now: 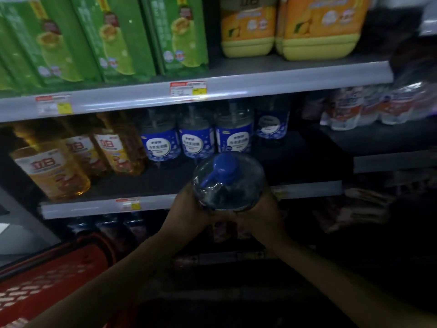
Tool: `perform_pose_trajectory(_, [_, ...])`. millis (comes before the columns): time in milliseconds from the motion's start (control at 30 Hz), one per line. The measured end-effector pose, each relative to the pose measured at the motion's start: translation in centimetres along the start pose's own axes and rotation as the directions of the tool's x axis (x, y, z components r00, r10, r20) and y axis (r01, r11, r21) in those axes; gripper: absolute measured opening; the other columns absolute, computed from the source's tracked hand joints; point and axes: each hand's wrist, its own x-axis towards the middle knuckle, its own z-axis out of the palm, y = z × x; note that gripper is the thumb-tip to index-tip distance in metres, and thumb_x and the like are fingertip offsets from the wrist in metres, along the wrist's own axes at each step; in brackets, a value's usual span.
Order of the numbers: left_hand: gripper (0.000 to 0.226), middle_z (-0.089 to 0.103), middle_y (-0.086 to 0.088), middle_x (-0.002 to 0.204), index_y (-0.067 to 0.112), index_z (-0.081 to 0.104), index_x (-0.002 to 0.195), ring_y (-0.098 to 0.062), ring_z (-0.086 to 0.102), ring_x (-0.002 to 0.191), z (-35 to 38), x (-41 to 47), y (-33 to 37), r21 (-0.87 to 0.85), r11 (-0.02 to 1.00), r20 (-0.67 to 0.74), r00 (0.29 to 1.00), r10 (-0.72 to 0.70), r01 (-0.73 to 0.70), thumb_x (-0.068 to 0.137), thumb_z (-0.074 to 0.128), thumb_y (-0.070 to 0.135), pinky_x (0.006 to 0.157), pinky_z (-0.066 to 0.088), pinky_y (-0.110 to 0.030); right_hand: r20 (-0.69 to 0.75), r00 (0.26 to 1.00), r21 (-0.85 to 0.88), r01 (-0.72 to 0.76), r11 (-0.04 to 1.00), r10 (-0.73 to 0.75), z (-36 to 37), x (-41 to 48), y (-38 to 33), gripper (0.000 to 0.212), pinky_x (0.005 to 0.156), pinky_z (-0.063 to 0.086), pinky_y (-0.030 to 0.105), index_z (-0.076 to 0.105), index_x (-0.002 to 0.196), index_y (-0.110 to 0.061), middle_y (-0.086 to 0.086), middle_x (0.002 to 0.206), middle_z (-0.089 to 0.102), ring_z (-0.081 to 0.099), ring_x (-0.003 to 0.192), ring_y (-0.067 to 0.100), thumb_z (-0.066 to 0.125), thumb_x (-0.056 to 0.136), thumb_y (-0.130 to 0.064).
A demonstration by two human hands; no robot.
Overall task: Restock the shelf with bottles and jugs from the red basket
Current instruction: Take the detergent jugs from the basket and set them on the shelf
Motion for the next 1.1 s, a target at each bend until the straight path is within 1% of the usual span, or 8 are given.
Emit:
perform_pose_trajectory(167, [0.084,0.059,0.033,0.114,0.026,0.06,0.128,0.03,0.055,0.099,3.4,4.4,1.1,0.054,0.993,0.043,0.994,0.104,-0.106,0.056,0.1,0.042,0.082,0.04,0.004,-0.117,0.993,-0.016,0.022,1.0,-0.023,-2.9,2.4,1.7,0.085,0.094,0.058,0.045,0.062,0.13,-0.011,-0.002,0.119,0.074,0.07,0.11,0.016,0.097,0.057,-0.038])
perform_pose_trajectory(300, [0.093,0.062,0.021,0.125,0.021,0.056,0.144,0.01,0.059,0.109,6.2,7.6,1.5,0.046,0.991,0.046,0.991,0.124,-0.126,0.063,0.099,0.037,0.095,0.045,-0.006,-0.178,0.982,-0.071,0.052,0.996,-0.064,-5.1,4.7,3.1,0.078,0.095,0.057,0.045,0.059,0.132,-0.019,0.004,0.127,0.067,0.066,0.116,0.02,0.094,0.064,-0.028])
perform_pose_trajectory(367, [0.097,0.063,0.013,0.131,0.021,0.053,0.146,-0.004,0.058,0.119,7.5,9.1,1.5,0.053,0.988,0.053,0.988,0.144,-0.147,0.062,0.101,0.035,0.101,0.046,-0.016,-0.225,0.971,-0.076,0.06,0.995,-0.076,-5.9,5.7,3.8,0.073,0.095,0.057,0.033,0.06,0.128,-0.027,-0.001,0.124,0.066,0.065,0.114,0.013,0.095,0.065,-0.019])
perform_pose_trajectory(467, [0.103,0.067,0.007,0.136,0.019,0.051,0.148,-0.003,0.06,0.119,8.6,11.2,1.6,0.103,0.976,0.07,0.98,0.184,-0.19,0.06,0.101,0.038,0.092,0.044,-0.003,-0.233,0.966,-0.119,0.089,0.989,-0.115,-7.0,7.3,3.7,0.08,0.092,0.052,0.016,0.057,0.127,-0.034,-0.012,0.123,0.066,0.063,0.113,0.001,0.099,0.062,-0.016])
perform_pose_trajectory(633, [0.092,0.068,0.005,0.133,0.019,0.054,0.144,-0.006,0.062,0.118,9.4,14.3,2.6,0.069,0.98,0.044,0.982,0.184,-0.186,0.065,0.1,0.021,0.093,0.051,-0.014,-0.231,0.965,-0.09,0.11,0.99,-0.128,-8.5,10.6,3.1,0.108,0.101,0.055,0.042,0.054,0.139,-0.022,-0.009,0.13,0.067,0.064,0.12,0.007,0.097,0.046,-0.059])
perform_pose_trajectory(800, [0.094,0.069,0.006,0.131,0.018,0.055,0.143,-0.009,0.064,0.119,10.5,15.9,2.2,0.068,0.981,0.046,0.982,0.181,-0.184,0.061,0.102,0.027,0.096,0.053,-0.02,-0.225,0.965,-0.111,0.113,0.987,-0.136,-9.1,12.1,3.7,0.103,0.099,0.055,0.04,0.057,0.137,-0.026,-0.012,0.128,0.068,0.064,0.118,0.005,0.098,0.047,-0.056])
perform_pose_trajectory(967, [0.092,0.063,0.012,0.131,0.017,0.051,0.144,-0.006,0.059,0.121,12.0,16.1,1.0,0.049,0.99,0.047,0.991,0.128,-0.131,0.066,0.099,0.021,0.087,0.041,0.003,-0.192,0.974,-0.116,0.1,0.988,-0.121,-10.3,12.5,5.2,0.096,0.097,0.056,0.039,0.059,0.135,-0.025,-0.01,0.128,0.068,0.065,0.118,0.009,0.099,0.051,-0.052])
perform_pose_trajectory(1100, [0.09,0.065,0.013,0.128,0.02,0.052,0.143,-0.003,0.06,0.115,12.6,16.9,0.9,0.073,0.988,0.041,0.99,0.136,-0.139,0.066,0.099,0.024,0.082,0.039,0.005,-0.182,0.977,-0.1,0.095,0.99,-0.112,-10.7,13.2,5.6,0.101,0.097,0.056,0.035,0.058,0.134,-0.024,-0.009,0.128,0.068,0.065,0.119,0.008,0.097,0.047,-0.058])
